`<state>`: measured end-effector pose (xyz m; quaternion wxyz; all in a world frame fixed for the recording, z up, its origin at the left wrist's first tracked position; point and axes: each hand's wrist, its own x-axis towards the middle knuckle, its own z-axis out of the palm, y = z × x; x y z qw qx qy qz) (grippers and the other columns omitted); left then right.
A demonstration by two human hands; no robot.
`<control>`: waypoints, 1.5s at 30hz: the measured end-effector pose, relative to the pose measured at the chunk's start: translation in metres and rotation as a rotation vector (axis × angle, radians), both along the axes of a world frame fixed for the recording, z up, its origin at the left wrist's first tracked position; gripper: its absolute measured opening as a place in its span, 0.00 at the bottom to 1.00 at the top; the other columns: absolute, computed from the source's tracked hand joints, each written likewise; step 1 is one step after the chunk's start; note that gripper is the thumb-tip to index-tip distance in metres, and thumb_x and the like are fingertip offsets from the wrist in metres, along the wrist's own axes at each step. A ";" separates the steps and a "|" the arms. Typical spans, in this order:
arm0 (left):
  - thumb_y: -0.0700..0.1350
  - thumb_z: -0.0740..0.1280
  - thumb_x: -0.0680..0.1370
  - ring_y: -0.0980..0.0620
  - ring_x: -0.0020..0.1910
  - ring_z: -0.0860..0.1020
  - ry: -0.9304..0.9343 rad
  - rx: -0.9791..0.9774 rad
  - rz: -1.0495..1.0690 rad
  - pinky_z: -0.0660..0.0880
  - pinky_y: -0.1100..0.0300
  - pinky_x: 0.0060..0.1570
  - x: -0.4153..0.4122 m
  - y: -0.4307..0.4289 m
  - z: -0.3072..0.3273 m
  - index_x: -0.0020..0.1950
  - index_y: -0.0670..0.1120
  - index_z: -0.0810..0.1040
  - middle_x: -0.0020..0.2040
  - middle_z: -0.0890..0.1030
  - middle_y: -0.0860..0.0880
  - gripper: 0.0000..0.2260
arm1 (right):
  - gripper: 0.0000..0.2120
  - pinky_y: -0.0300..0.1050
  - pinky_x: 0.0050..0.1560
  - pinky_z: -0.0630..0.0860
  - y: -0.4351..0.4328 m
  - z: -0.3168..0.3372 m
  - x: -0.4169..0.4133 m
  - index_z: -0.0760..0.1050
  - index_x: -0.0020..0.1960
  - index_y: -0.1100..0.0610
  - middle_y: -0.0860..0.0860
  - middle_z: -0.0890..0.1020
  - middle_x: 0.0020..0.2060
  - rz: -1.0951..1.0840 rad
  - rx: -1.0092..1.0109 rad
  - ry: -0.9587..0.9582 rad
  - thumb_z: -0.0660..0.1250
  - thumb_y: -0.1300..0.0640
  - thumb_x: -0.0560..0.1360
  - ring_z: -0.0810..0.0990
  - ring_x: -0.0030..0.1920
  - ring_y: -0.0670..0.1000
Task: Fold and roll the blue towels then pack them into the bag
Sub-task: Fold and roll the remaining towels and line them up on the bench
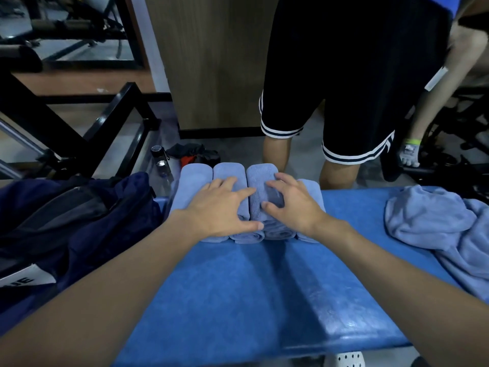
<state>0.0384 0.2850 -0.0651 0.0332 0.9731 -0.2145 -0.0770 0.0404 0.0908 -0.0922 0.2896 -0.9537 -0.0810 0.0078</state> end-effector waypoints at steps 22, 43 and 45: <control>0.54 0.58 0.78 0.47 0.60 0.72 -0.290 -0.273 -0.126 0.66 0.50 0.61 -0.008 -0.090 0.013 0.57 0.49 0.81 0.58 0.78 0.52 0.17 | 0.16 0.55 0.63 0.70 -0.097 0.005 -0.049 0.76 0.63 0.54 0.53 0.77 0.60 -0.218 -0.096 -0.057 0.63 0.50 0.78 0.72 0.63 0.58; 0.49 0.69 0.78 0.42 0.56 0.79 0.056 -0.256 -0.170 0.77 0.49 0.53 -0.020 -0.325 -0.063 0.54 0.45 0.81 0.55 0.82 0.45 0.09 | 0.11 0.47 0.45 0.55 -0.295 -0.042 -0.123 0.77 0.45 0.51 0.50 0.78 0.43 -0.568 -0.621 -0.026 0.60 0.47 0.78 0.70 0.47 0.54; 0.47 0.68 0.78 0.42 0.52 0.80 0.051 -0.297 -0.129 0.77 0.48 0.50 -0.018 -0.327 -0.070 0.50 0.44 0.81 0.50 0.83 0.45 0.07 | 0.11 0.47 0.45 0.55 -0.295 -0.044 -0.122 0.75 0.39 0.52 0.49 0.75 0.38 -0.574 -0.611 -0.044 0.60 0.50 0.78 0.65 0.43 0.52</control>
